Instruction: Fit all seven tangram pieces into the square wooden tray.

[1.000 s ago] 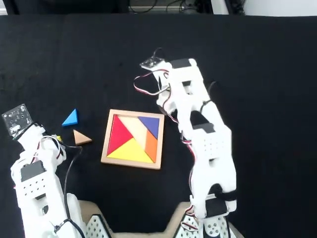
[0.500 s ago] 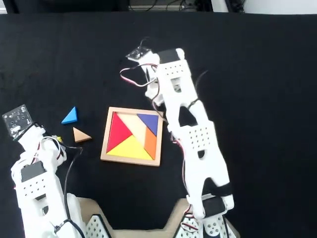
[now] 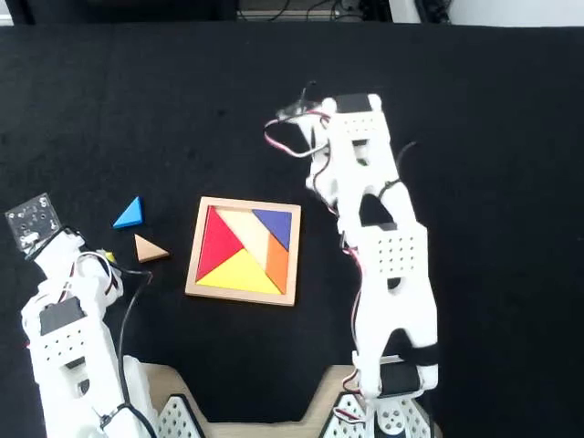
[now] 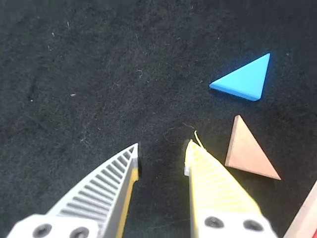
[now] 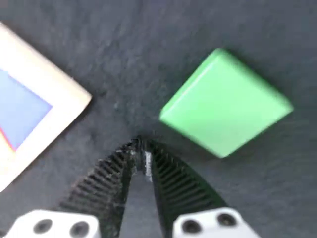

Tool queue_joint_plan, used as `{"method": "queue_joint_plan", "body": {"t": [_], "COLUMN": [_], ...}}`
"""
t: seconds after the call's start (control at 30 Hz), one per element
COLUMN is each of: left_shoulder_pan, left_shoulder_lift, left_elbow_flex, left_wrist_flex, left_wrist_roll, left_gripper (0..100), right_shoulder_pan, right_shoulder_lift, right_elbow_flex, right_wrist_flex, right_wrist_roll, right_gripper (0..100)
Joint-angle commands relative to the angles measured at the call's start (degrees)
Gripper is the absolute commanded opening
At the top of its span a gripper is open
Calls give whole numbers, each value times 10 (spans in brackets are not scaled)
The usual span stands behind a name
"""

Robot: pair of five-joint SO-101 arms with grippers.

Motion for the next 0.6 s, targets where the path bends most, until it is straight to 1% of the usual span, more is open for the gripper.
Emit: {"method": "queue_joint_plan", "body": {"t": [0.0, 0.13, 0.4, 0.57], "left_shoulder_pan": [4, 4, 4, 4], "left_shoulder_lift": [-4, -4, -4, -4], "left_elbow_flex": [-3, -3, -2, -2], "left_wrist_flex": [-10, -10, -10, -10], "left_wrist_roll": [2, 2, 2, 1], "left_gripper": [162, 162, 162, 162], "right_shoulder_pan": [-22, -59, -109, -129], "right_shoulder_lift": [-60, -72, -73, -71], "right_elbow_flex": [43, 67, 65, 27], "right_wrist_flex": [-12, -15, -55, -67], "right_wrist_roll": [7, 7, 6, 6], "right_gripper": [11, 11, 11, 11]}}
